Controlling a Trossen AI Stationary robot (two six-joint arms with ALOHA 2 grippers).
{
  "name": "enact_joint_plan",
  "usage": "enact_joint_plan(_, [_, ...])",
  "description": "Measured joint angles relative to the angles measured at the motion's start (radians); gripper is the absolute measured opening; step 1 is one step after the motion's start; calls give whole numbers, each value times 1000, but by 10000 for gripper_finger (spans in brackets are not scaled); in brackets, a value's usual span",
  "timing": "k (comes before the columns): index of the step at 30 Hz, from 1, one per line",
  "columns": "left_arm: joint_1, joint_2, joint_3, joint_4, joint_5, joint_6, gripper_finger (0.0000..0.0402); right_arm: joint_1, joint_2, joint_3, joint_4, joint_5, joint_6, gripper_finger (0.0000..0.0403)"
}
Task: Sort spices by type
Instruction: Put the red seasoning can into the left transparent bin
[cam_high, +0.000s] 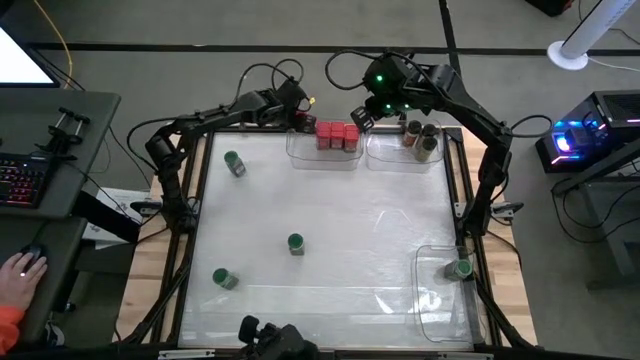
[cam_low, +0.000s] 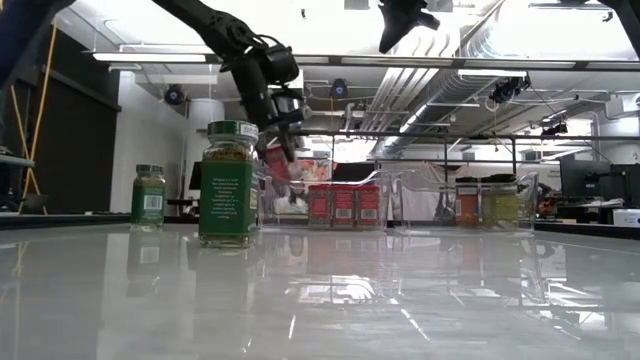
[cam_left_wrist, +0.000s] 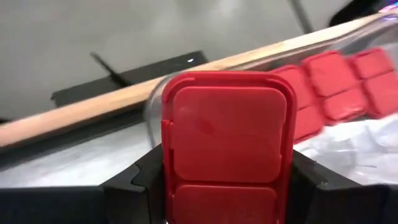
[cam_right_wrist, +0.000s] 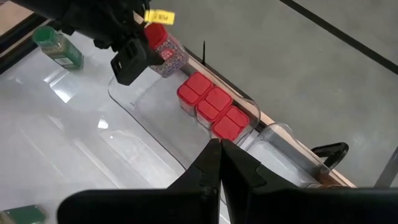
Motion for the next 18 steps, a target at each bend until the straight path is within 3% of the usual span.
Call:
enact_joint_plan(11, [-19,7,0,-12,-25,-90,182,-1,0,0,7,1,-7,0])
enact_joint_plan(18, [-20,69,0,-18,33,-124,182,-1,0,0,8,2,-7,0])
